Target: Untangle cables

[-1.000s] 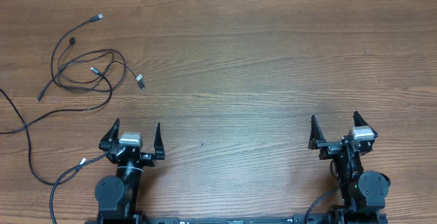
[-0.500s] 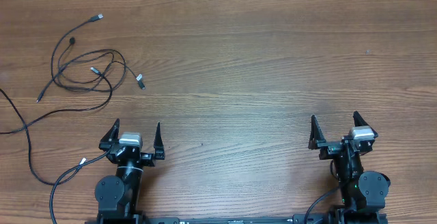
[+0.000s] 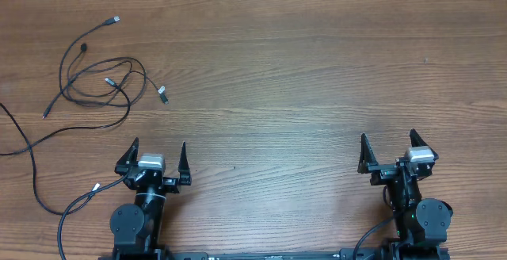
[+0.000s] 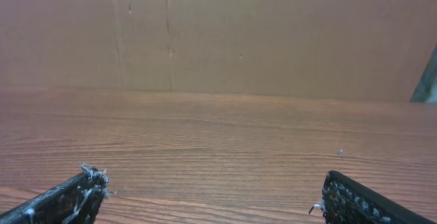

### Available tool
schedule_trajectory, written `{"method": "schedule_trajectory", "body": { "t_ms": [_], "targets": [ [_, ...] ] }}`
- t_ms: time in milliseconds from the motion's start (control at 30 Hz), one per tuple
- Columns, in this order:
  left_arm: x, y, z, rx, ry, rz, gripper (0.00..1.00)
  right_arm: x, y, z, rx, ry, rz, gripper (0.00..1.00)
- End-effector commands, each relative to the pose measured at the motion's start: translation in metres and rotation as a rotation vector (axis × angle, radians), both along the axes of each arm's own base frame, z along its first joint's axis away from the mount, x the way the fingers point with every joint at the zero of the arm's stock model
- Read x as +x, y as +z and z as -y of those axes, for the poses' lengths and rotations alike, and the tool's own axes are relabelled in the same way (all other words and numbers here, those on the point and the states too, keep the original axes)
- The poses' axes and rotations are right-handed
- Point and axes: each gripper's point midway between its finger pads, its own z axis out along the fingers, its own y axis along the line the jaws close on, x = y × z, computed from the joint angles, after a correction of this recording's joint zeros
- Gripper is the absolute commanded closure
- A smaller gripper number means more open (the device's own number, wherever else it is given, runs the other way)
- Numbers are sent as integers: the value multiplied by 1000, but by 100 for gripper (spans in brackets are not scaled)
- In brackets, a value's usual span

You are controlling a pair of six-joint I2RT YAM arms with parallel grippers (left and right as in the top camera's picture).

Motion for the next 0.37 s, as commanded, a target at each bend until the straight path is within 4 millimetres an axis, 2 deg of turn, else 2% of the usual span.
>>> {"method": "schedule_trajectory", "body": {
  "t_ms": [0,333],
  "targets": [
    [0,0,1,20,-5,6,1,0,-2,0,6,-5,1,0],
    [0,0,1,20,-5,6,1,0,-2,0,6,-5,1,0]
  ]
}}
